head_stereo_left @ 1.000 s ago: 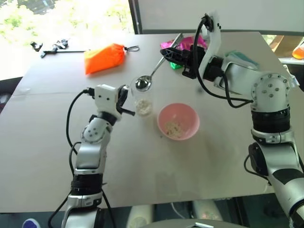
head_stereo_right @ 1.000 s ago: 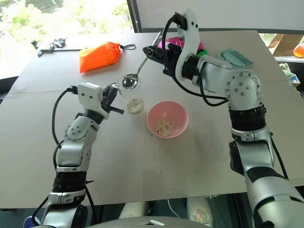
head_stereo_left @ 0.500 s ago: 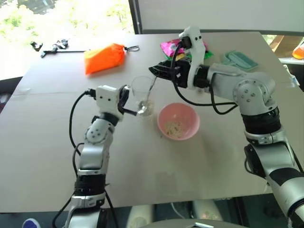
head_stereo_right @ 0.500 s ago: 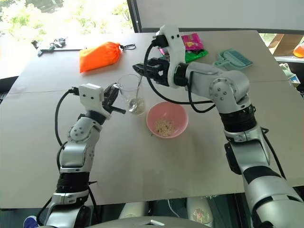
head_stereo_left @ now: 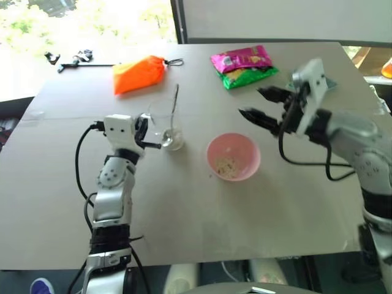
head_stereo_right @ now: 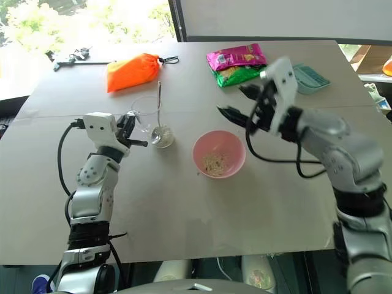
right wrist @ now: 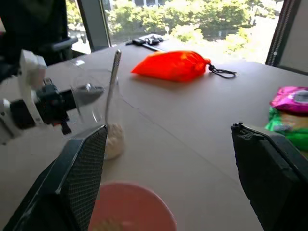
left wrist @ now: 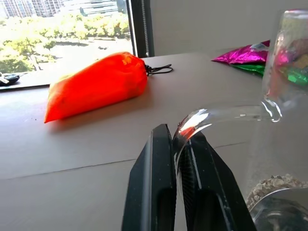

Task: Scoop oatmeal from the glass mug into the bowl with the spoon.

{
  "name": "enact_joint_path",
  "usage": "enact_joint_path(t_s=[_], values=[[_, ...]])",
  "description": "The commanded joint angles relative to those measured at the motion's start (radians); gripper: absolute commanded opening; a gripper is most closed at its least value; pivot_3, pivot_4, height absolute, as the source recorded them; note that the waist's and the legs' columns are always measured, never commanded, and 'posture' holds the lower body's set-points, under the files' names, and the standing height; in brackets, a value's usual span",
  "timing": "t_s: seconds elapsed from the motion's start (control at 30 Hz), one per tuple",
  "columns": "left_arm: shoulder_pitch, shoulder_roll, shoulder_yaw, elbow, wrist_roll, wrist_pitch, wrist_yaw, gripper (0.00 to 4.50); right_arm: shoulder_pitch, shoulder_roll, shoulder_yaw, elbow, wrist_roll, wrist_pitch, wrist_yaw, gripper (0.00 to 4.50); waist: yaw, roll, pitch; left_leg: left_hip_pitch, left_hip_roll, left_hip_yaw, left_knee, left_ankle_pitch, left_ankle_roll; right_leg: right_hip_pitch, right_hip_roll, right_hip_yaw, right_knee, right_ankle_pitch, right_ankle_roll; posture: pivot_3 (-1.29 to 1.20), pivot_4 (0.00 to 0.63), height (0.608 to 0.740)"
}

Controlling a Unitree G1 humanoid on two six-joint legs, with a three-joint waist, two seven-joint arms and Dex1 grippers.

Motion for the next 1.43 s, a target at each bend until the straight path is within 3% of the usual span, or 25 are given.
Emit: enact_joint_path(t_s=[0.03,0.17,0.2,0.5,0.73,0.93,1.17,1.43], values=[[0.015,0.014,0.054,-0.029,-0.006,-0.055,0.034,0.00,0.166,-0.005,-0.053,-0.105,-0.050,-0.120,0.047,4.13,-0.007,0.000,0.000,0.000,0.000,0.001,0.000,0.000,0.000,0.000,0.000,0.001,0.000,0.000,0.000,0.00,0.150,0.740],[0.033,0.021,0.058,-0.019,-0.015,-0.067,0.021,0.00,0.326,0.004,-0.099,-0.122,-0.103,-0.181,0.031,4.13,-0.007,-0.001,0.000,0.002,0.000,0.002,0.001,0.000,0.000,0.001,0.000,0.002,0.002,0.000,0.000,0.00,0.150,0.740],[0.033,0.019,0.058,-0.018,-0.030,-0.064,0.009,0.76,0.351,0.006,-0.103,-0.116,-0.121,-0.201,0.033,4.19,-0.005,-0.001,-0.001,0.003,0.000,0.001,0.001,0.000,0.000,0.001,0.000,0.001,0.002,0.000,0.000,0.00,0.150,0.740],[0.118,0.018,0.069,-0.160,-0.119,0.045,-0.021,4.44,0.463,0.009,-0.115,-0.050,-0.236,-0.371,0.086,4.19,-0.002,-0.001,-0.001,0.004,0.000,0.002,0.001,0.000,0.000,0.002,0.000,0.002,0.002,0.000,0.000,0.00,0.150,0.740],[0.332,0.099,0.151,-0.382,-0.268,0.191,-0.107,4.44,0.556,-0.026,-0.210,-0.001,-0.223,-0.451,0.190,4.19,0.002,-0.001,-0.001,0.005,0.001,0.002,-0.001,0.000,0.000,0.002,0.000,0.003,0.000,0.000,0.000,0.00,0.150,0.740],[0.480,0.136,0.211,-0.452,-0.323,0.238,-0.148,4.44,0.589,-0.036,-0.249,0.055,-0.231,-0.481,0.230,4.19,0.014,-0.001,-0.001,0.007,0.001,0.002,-0.001,0.000,0.000,0.003,0.001,0.003,0.000,0.000,0.000,0.00,0.150,0.740],[0.727,0.177,0.311,-0.596,-0.501,0.312,-0.280,4.44,0.727,-0.079,-0.367,0.033,-0.192,-0.537,0.344,4.19,0.017,-0.001,-0.001,0.007,0.001,0.003,-0.003,0.000,0.000,0.005,0.000,0.003,-0.003,0.000,0.000,0.00,0.150,0.740],[0.774,0.221,0.388,-0.553,-0.545,0.315,-0.329,4.44,0.804,-0.103,-0.472,0.062,-0.153,-0.548,0.428,4.19,0.019,-0.001,-0.001,0.024,0.002,0.006,-0.009,-0.003,0.005,0.020,0.000,0.005,-0.004,0.000,0.000,0.00,0.150,0.740]])
